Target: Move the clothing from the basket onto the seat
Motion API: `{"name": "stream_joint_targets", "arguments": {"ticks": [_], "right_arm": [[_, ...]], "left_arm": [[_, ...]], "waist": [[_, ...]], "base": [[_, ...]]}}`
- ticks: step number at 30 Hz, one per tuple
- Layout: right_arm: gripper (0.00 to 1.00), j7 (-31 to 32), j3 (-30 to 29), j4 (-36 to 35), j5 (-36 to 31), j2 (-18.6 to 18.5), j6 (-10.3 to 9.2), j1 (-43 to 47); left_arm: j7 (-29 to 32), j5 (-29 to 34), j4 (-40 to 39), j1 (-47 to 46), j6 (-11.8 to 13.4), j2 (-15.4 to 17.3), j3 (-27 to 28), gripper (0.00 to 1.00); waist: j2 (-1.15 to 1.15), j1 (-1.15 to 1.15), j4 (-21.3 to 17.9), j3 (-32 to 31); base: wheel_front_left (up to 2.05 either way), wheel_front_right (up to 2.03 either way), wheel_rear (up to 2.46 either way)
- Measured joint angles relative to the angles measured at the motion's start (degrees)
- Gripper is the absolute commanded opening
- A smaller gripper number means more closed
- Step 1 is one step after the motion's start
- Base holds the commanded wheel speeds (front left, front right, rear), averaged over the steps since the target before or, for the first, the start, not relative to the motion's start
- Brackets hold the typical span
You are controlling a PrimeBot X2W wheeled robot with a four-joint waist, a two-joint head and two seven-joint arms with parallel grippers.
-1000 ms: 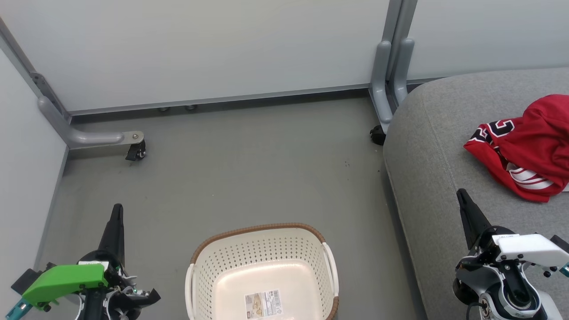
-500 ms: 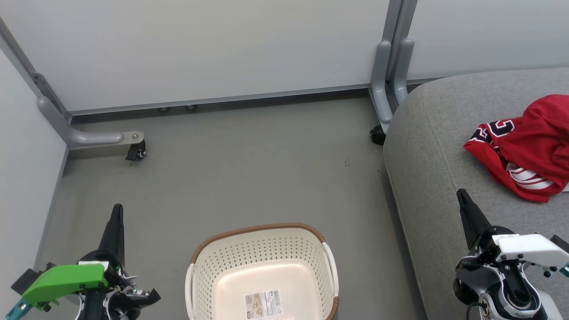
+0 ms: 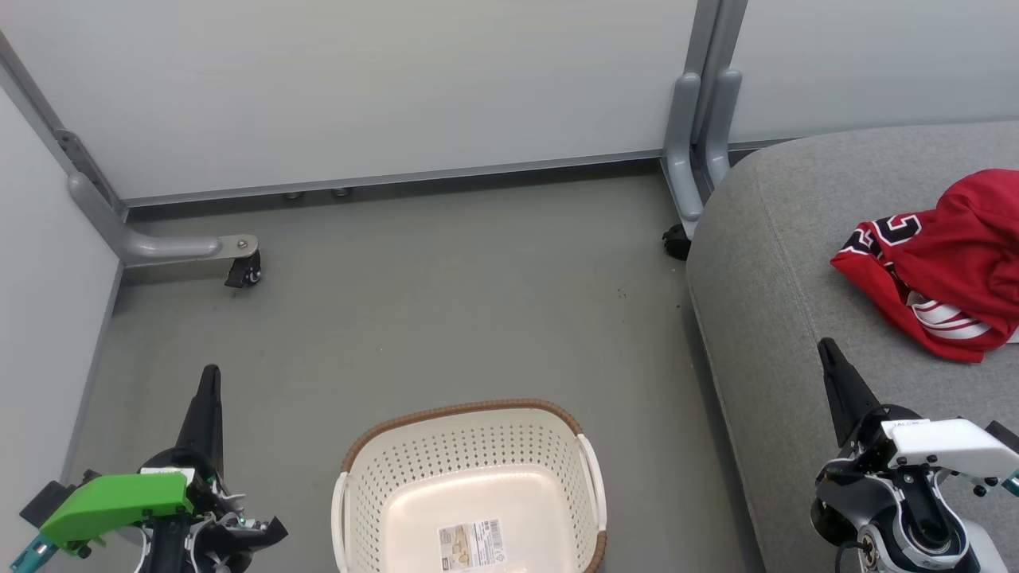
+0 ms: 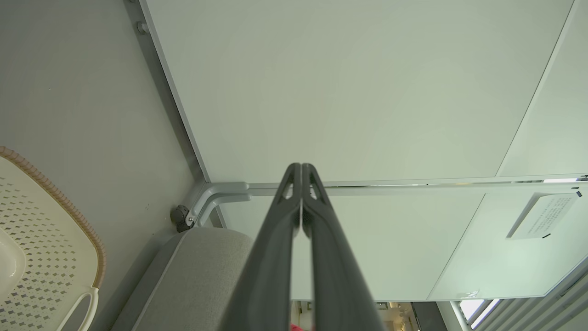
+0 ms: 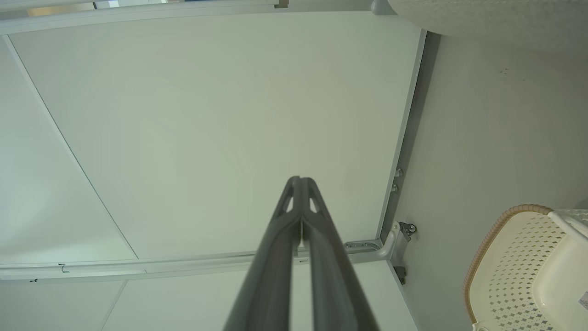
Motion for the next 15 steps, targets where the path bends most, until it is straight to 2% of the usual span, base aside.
{"name": "stream_joint_targets", "arguments": {"ticks": [15], "right_arm": [[0.00, 0.00, 0.00, 0.00, 0.00, 0.00, 0.00, 0.00]], "left_arm": [[0.00, 0.01, 0.01, 0.00, 0.01, 0.00, 0.00, 0.00]], "waist": [[0.00, 0.00, 0.00, 0.00]], "base": [[0.00, 0.00, 0.00]]}}
